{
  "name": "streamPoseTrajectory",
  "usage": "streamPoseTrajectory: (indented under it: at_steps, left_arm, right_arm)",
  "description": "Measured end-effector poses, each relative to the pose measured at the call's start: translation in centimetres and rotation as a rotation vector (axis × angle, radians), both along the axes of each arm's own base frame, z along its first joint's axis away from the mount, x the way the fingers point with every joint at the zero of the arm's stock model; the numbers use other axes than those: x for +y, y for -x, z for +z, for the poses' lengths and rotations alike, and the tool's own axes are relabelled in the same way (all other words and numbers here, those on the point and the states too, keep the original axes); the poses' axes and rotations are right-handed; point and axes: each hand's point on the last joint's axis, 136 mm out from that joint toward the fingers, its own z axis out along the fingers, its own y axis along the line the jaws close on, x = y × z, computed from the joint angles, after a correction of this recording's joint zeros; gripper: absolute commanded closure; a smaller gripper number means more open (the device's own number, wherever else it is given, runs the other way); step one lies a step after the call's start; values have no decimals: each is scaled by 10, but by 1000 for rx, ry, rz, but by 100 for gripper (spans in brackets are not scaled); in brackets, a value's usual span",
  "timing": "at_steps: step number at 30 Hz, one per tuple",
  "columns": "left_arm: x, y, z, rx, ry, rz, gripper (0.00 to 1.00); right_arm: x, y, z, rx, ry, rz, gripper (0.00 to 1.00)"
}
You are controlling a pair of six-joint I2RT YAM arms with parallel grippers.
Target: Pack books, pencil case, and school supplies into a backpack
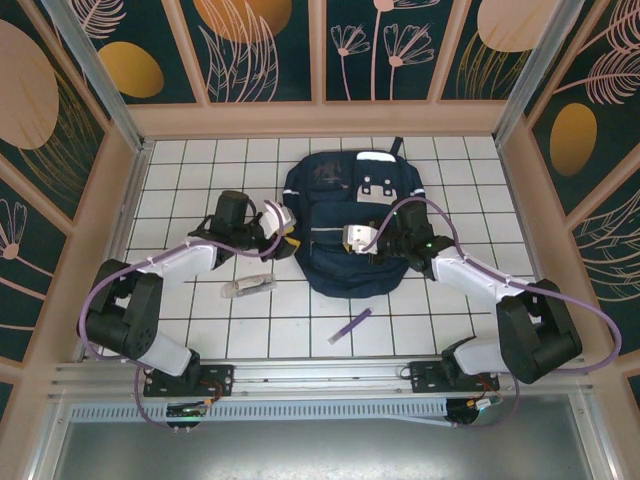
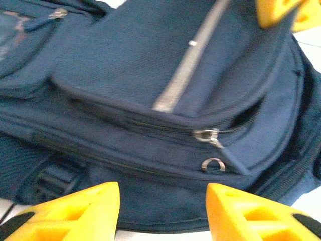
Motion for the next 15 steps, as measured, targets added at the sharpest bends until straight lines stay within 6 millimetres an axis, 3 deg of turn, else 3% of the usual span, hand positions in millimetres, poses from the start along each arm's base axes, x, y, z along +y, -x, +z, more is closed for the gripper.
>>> streamPoseTrajectory:
  at_steps: [4, 10, 12, 15]
  left_arm:
    - [-22, 18, -2, -22, -1, -79, 42]
    - [-32, 11, -3, -25, 23, -58, 45]
    - [-33, 6, -7, -17, 15, -26, 54]
    - [-31, 1, -12, -9, 3, 24, 80]
  right_arm:
    - [1, 1, 0, 2, -3, 5, 100]
    - [0, 1, 0, 5, -1, 5, 100]
    - [0, 2, -1, 8, 1, 6, 100]
    - [0, 2, -1, 9, 3, 6, 100]
